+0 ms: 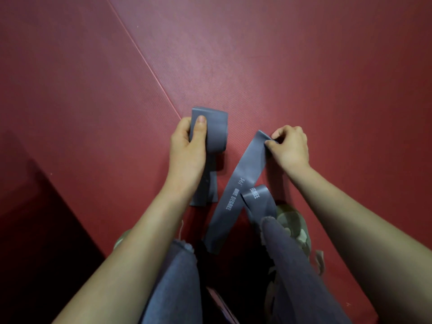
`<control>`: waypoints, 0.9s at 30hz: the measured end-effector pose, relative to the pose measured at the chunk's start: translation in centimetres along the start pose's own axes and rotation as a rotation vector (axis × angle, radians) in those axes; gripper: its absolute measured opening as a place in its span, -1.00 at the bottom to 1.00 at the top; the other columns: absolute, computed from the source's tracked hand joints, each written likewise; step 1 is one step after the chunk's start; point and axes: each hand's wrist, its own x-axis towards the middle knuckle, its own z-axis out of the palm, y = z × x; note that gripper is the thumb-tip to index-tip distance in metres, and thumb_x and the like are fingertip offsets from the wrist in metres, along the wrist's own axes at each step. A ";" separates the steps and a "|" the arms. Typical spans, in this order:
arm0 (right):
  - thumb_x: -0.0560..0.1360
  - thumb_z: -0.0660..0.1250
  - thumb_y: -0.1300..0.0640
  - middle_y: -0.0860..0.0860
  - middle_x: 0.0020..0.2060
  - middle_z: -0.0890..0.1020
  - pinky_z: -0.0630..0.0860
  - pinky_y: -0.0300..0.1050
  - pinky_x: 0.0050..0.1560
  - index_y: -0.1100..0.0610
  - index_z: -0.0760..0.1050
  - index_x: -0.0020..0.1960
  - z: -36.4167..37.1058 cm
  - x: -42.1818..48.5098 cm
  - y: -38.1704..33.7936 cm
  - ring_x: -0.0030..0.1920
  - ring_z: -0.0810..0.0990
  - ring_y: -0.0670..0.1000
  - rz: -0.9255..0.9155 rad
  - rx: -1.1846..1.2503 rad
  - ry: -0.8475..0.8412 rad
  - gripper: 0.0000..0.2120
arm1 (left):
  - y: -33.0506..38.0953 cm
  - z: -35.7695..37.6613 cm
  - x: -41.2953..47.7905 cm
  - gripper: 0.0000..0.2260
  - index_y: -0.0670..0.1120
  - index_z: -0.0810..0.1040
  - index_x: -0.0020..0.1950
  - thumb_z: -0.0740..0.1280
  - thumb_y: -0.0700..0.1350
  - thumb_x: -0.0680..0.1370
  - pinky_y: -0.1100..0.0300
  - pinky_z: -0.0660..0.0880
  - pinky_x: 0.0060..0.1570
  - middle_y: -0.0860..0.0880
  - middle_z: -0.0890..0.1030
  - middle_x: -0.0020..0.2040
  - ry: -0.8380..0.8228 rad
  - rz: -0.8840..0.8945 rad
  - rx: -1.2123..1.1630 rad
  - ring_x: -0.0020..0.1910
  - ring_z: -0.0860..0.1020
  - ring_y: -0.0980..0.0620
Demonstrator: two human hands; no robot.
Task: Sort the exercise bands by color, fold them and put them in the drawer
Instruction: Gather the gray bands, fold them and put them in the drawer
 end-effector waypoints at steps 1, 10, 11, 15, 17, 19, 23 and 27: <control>0.40 0.31 0.19 0.13 -0.07 0.54 0.38 -0.05 -0.02 0.07 0.43 -0.20 -0.2 0.2 -0.2 0.05 0.48 0.15 -0.038 -0.007 -0.023 -0.93 | 0.0 0.0 0.0 -0.69 0.01 0.30 -0.36 0.14 -0.15 0.60 0.31 0.29 -0.35 0.19 0.41 -0.54 0.006 0.006 0.003 -0.47 0.30 0.29; 0.40 0.27 0.30 -0.22 -0.37 0.46 0.31 -0.43 -0.25 -0.11 0.32 -0.23 -3.4 -4.1 -4.8 -0.35 0.38 -0.24 -0.590 0.567 -0.066 -0.69 | -0.6 -0.3 0.0 -0.72 0.02 0.26 -0.31 0.11 -0.15 0.61 0.29 0.29 -0.28 0.13 0.32 -0.36 0.112 0.054 0.012 -0.41 0.28 0.28; 0.39 0.28 0.27 -0.27 -0.36 0.49 0.32 -0.43 -0.24 -0.13 0.34 -0.23 -3.7 -4.8 -5.4 -0.33 0.39 -0.22 -0.622 0.553 -0.115 -0.70 | -0.5 -0.4 0.1 -0.72 0.02 0.25 -0.31 0.11 -0.15 0.61 0.30 0.28 -0.29 0.13 0.31 -0.37 0.121 0.062 0.009 -0.42 0.27 0.28; 0.37 0.31 0.26 -0.32 -0.39 0.52 0.28 -0.41 -0.34 -0.10 0.40 -0.24 -4.1 -6.9 -7.2 -0.38 0.31 -0.08 -0.631 0.607 -0.398 -0.75 | -0.1 -0.5 0.4 -0.70 0.01 0.23 -0.33 0.12 -0.15 0.61 0.33 0.27 -0.35 0.13 0.31 -0.41 0.121 0.080 -0.029 -0.45 0.28 0.28; 0.39 0.31 0.30 -0.28 -0.43 0.50 0.22 -0.36 -0.40 -0.04 0.42 -0.22 -4.2 -7.3 -7.8 -0.46 0.24 -0.07 -0.611 0.737 -0.463 -0.76 | 0.3 -0.4 0.3 -0.71 0.01 0.28 -0.33 0.13 -0.16 0.60 0.35 0.32 -0.37 0.14 0.40 -0.46 0.072 0.053 -0.079 -0.45 0.33 0.28; 0.41 0.32 0.36 -0.24 -0.43 0.49 0.19 -0.41 -0.42 -0.01 0.42 -0.21 -3.9 -7.4 -8.3 -0.50 0.22 -0.18 -0.592 0.780 -0.420 -0.73 | 0.7 -0.2 0.0 -0.74 -0.01 0.36 -0.29 0.12 -0.17 0.60 0.38 0.39 -0.39 0.13 0.50 -0.50 -0.027 -0.007 -0.165 -0.46 0.42 0.28; 0.40 0.33 0.37 -0.14 -0.30 0.50 0.26 -0.45 -0.39 -0.04 0.44 -0.24 -2.6 -7.7 -8.7 -0.49 0.31 -0.22 -0.543 0.732 -0.230 -0.70 | 0.9 0.2 -0.4 -0.75 -0.03 0.45 -0.24 0.10 -0.17 0.60 0.40 0.45 -0.39 0.11 0.59 -0.47 -0.094 -0.128 -0.245 -0.46 0.51 0.25; 0.38 0.35 0.36 -0.07 -0.25 0.46 0.31 -0.47 -0.30 -0.06 0.44 -0.24 -2.3 -7.4 -8.5 -0.39 0.41 -0.24 -0.529 0.675 -0.073 -0.70 | 0.5 0.3 -0.4 -0.76 -0.03 0.51 -0.05 0.05 -0.10 0.62 0.19 0.48 0.05 -0.04 0.62 -0.07 -0.086 -0.170 -0.266 -0.06 0.57 0.05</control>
